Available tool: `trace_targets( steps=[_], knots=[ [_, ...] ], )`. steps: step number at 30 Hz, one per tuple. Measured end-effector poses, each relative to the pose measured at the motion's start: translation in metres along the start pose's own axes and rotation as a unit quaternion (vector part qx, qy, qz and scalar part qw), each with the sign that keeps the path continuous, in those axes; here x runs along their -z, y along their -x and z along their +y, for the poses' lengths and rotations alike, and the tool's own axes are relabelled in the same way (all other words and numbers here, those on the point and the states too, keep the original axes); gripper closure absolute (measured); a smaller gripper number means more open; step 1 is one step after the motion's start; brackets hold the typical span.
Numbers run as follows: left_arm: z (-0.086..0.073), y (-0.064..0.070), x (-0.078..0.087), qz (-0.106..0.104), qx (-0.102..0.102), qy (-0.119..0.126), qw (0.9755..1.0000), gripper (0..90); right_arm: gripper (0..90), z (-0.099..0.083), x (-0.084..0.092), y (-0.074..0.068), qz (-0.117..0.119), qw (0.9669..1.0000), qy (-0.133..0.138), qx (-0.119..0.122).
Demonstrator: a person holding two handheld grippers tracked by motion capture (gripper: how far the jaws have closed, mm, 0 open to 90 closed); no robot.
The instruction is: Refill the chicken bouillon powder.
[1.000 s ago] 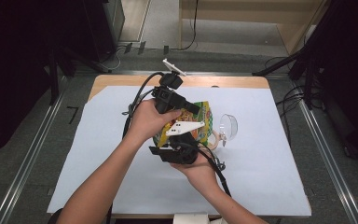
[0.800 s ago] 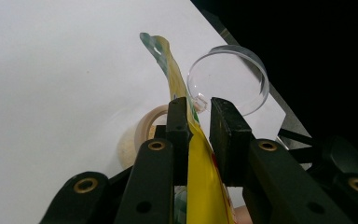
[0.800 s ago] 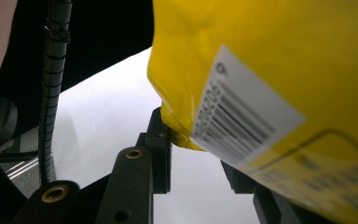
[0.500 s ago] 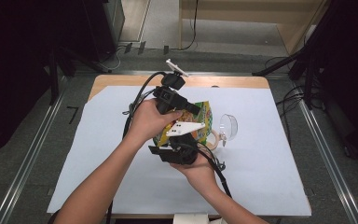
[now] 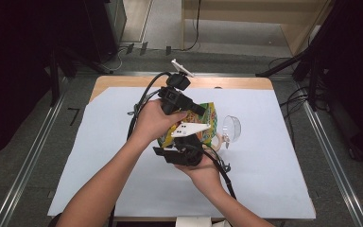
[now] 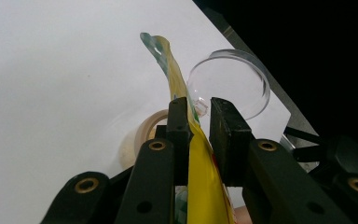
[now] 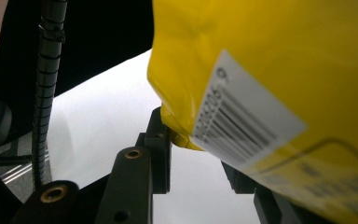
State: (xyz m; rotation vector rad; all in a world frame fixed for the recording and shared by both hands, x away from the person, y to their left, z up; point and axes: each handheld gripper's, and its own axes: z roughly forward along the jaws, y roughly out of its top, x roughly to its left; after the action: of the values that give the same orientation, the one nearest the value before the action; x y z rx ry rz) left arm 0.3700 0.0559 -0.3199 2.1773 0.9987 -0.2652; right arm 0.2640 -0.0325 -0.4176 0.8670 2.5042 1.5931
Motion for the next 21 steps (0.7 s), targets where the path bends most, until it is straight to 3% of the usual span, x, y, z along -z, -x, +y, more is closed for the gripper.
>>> trace_targets(
  steps=[11, 21],
  knots=[
    [-0.0048, -0.0039, 0.0021, -0.009, 0.003, 0.006, 0.9999, 78.1, 68.0, -0.0012, -0.0031, -0.0026, -0.005, 0.9999, -0.006, 0.013],
    [-0.0034, -0.0027, 0.0007, -0.011, 0.004, 0.001, 0.9999, 78.1, 68.1, -0.001, -0.0015, -0.0036, -0.003, 1.0, -0.003, 0.006]
  ],
)
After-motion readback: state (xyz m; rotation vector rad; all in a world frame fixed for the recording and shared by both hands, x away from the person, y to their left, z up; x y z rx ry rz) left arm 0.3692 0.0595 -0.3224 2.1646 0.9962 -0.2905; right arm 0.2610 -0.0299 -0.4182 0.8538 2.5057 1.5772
